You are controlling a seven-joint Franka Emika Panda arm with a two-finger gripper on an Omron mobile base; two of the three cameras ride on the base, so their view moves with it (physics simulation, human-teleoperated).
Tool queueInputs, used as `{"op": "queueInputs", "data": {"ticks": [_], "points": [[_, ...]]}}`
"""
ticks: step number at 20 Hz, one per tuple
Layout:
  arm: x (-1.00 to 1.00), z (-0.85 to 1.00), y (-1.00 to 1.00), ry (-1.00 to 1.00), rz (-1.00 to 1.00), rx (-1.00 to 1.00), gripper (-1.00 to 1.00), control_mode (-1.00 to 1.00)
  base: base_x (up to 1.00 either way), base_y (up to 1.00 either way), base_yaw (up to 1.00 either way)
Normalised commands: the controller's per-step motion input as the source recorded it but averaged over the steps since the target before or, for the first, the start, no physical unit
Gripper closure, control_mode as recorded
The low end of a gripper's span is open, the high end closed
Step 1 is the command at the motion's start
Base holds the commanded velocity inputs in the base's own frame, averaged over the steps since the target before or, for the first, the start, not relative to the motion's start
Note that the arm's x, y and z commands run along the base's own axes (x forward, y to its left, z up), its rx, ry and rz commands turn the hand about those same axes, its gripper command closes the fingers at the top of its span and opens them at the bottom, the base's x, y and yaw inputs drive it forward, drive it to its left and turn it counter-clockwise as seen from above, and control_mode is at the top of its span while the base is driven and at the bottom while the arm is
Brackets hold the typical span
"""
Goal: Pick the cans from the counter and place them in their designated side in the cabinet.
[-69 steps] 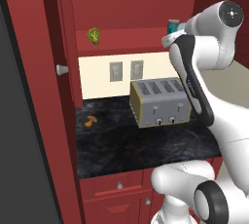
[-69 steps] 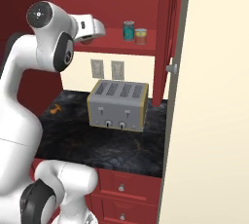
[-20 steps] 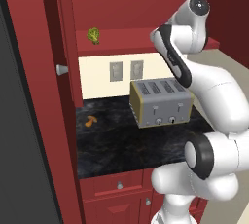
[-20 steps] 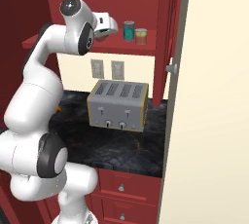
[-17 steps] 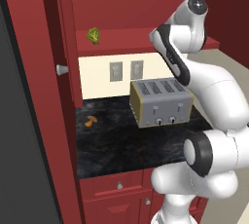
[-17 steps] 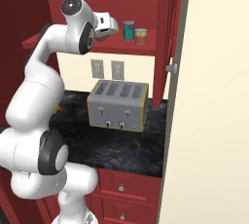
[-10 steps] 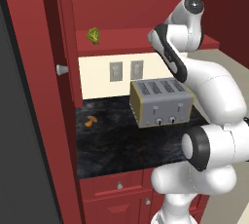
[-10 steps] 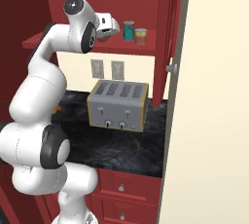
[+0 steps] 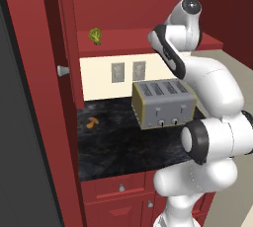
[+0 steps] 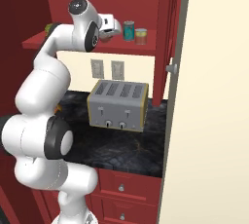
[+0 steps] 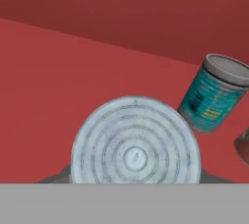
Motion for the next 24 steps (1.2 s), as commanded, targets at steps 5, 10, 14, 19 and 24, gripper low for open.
{"op": "queueInputs", "data": {"ticks": [5, 10, 14, 19, 24], "points": [[0.28, -0.05, -0.04, 0.02, -0.01, 0.0, 1.0, -1.0, 0.0, 0.0, 0.0], [0.27, -0.02, -0.04, 0.03, 0.0, 0.0, 1.0, -1.0, 0.0, 0.0, 0.0], [0.25, 0.0, -0.04, 0.04, 0.0, 0.0, 1.0, -1.0, 0.0, 0.0, 0.0], [0.23, -0.03, -0.04, 0.04, 0.0, 0.0, 1.0, -1.0, 0.0, 0.0, 0.0], [0.05, -0.12, -0.02, 0.04, 0.0, 0.0, 1.0, -1.0, 0.0, 0.0, 0.0]]}}
